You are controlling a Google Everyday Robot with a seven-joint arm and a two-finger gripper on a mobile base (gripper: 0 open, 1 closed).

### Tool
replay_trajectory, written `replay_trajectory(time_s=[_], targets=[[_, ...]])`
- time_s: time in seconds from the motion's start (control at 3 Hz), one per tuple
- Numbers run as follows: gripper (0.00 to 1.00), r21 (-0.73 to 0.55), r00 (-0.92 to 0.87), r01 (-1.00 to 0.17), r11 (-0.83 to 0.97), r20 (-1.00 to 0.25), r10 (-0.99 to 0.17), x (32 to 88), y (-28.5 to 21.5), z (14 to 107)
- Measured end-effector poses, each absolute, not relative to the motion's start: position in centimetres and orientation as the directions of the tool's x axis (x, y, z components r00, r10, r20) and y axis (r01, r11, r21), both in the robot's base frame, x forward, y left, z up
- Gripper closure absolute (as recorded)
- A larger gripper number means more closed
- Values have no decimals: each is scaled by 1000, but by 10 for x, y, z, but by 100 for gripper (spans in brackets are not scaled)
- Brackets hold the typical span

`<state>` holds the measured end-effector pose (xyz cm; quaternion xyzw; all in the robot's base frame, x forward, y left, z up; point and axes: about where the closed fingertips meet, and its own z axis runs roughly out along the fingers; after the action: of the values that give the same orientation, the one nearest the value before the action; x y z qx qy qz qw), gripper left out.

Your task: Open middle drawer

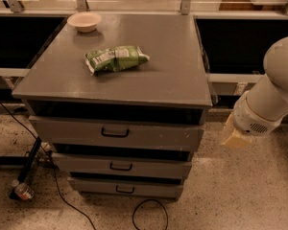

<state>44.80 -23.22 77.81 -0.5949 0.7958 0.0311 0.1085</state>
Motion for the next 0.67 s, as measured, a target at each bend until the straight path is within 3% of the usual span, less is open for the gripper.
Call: replay_trajectory(time_s=[0.33, 0.67], targets=[[100, -86, -245, -959, 270, -226, -943, 438, -228, 778], [100, -109, -189, -969, 224, -263, -946, 394, -221, 760]])
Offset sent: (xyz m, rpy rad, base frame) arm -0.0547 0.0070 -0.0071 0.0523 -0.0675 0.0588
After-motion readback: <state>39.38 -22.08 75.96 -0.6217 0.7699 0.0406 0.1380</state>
